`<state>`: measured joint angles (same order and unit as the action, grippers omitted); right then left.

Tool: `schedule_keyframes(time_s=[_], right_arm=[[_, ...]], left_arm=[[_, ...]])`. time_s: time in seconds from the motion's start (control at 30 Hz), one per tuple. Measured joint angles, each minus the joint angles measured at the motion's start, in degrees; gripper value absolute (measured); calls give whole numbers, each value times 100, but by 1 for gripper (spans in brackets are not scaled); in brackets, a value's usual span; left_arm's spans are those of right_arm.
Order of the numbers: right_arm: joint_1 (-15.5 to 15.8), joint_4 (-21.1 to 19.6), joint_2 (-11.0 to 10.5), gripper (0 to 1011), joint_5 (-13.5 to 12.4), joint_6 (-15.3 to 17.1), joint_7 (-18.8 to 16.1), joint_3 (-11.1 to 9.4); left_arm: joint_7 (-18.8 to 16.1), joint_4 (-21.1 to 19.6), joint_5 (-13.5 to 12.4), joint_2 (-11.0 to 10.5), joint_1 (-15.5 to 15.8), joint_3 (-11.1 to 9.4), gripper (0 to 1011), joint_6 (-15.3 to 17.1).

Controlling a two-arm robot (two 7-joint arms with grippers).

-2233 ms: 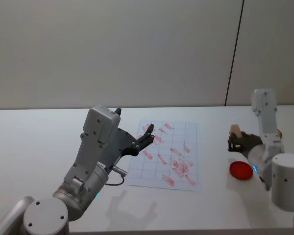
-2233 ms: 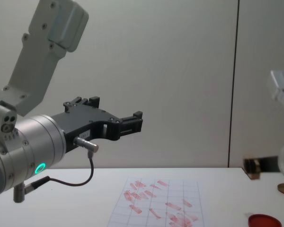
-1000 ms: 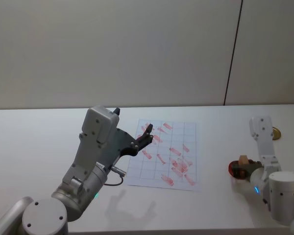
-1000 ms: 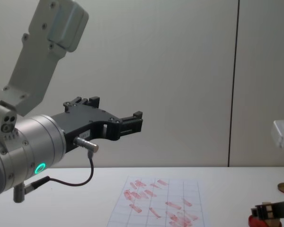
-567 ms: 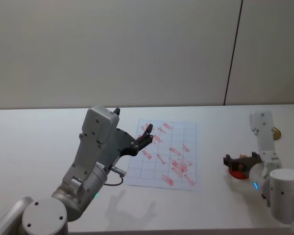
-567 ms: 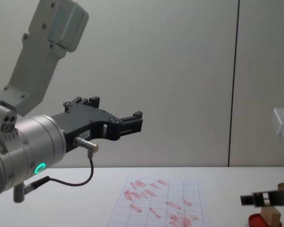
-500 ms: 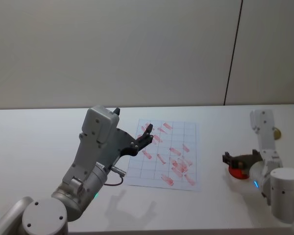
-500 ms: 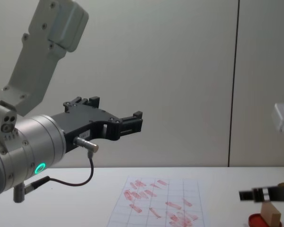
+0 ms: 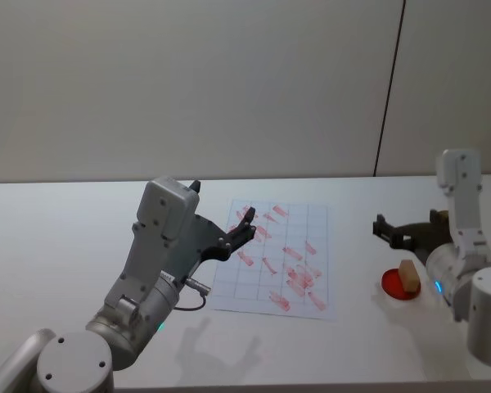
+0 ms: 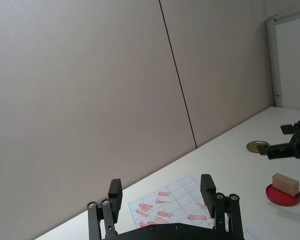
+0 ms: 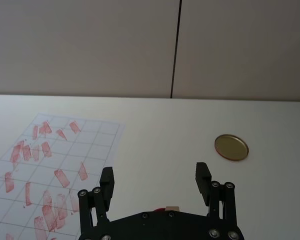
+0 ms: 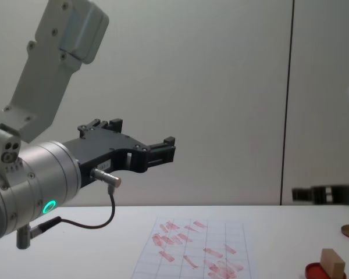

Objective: Use the one hand to pick up the stamp and affix it onto the A4 paper.

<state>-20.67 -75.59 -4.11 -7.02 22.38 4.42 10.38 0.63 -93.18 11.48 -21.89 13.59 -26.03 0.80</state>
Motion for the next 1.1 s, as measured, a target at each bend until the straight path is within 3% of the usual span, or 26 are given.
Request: schedule_keyframes(time_s=[0.5, 1.1], right_arm=[[250, -684, -82, 1001, -35, -91, -55, -33], [328, -901, -106, 1001, -45, -116, -73, -46]], left_arm=[[0, 0, 0, 0, 0, 0, 993, 0], [0, 0, 0, 0, 0, 0, 993, 0]])
